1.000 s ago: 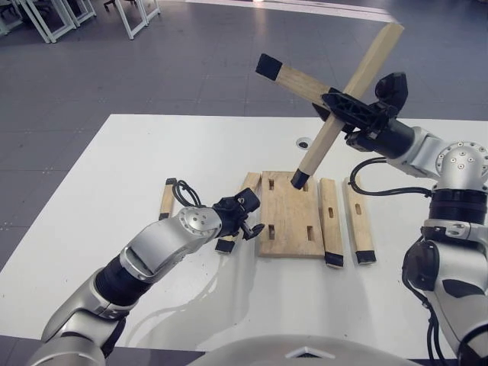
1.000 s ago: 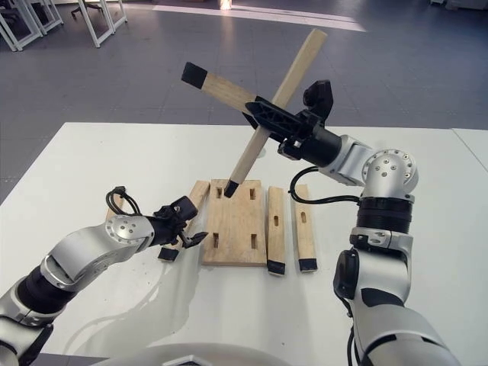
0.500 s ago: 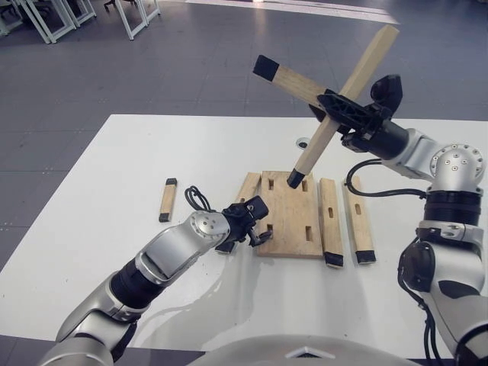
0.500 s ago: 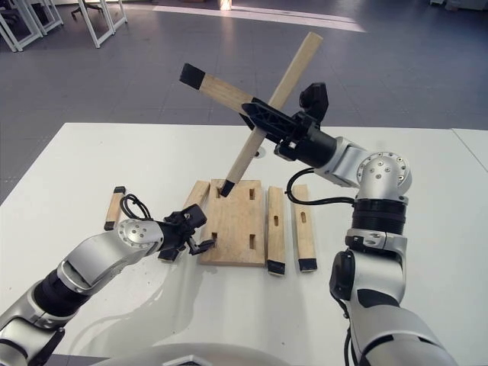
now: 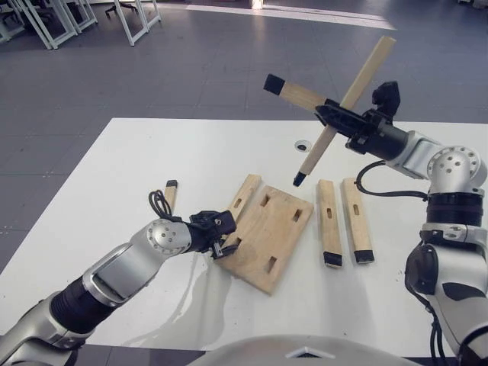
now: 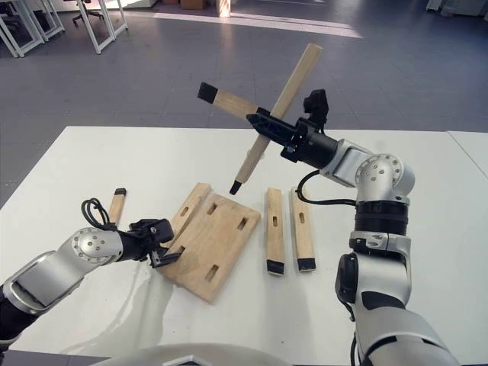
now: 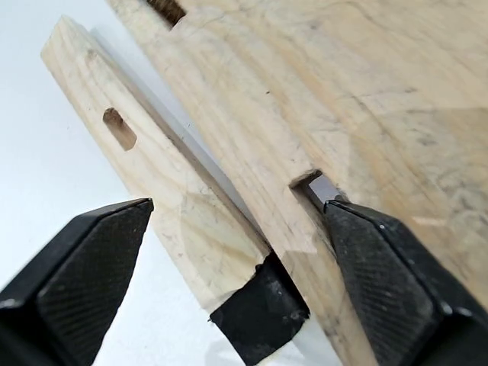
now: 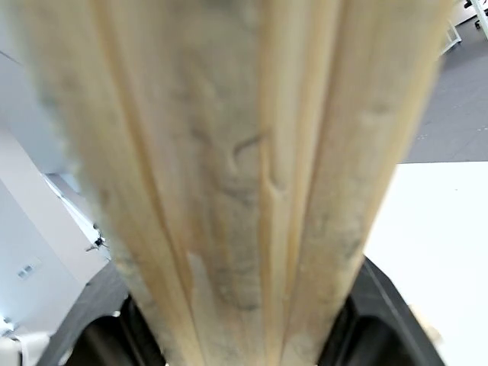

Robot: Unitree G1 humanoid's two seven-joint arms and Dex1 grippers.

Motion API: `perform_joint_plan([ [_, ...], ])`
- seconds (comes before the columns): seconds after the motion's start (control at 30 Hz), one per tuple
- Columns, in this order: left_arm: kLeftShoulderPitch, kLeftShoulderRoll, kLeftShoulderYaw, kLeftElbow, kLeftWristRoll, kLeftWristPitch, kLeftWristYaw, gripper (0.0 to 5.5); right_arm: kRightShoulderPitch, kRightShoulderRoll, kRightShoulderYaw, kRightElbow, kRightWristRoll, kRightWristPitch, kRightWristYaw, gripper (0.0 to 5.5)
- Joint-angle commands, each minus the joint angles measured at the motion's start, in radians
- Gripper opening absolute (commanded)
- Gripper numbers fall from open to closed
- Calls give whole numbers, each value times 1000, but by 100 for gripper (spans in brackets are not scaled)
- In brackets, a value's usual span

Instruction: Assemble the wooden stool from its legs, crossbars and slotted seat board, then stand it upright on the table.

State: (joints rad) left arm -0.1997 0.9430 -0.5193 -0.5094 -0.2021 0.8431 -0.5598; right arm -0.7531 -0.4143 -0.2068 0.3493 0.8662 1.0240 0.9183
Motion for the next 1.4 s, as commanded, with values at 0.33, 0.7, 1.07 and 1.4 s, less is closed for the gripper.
perform_joint_plan([
  [0.33, 97, -55, 23, 22, 63, 76, -8, 417, 288, 55, 29, -283, -68, -85, -104, 202],
  [0.7, 98, -72, 32, 25, 107, 77, -33, 417, 341, 59, 142, -167, -208, -228, -88, 202],
  [1.07, 93, -143, 108, 33, 77, 128, -11, 417, 547, 60, 350, -345, -509, -643, -168, 203],
  [1.4, 93, -180, 130, 21, 78, 169, -3, 417, 662, -21, 498, -94, -620, -499, -184, 203],
])
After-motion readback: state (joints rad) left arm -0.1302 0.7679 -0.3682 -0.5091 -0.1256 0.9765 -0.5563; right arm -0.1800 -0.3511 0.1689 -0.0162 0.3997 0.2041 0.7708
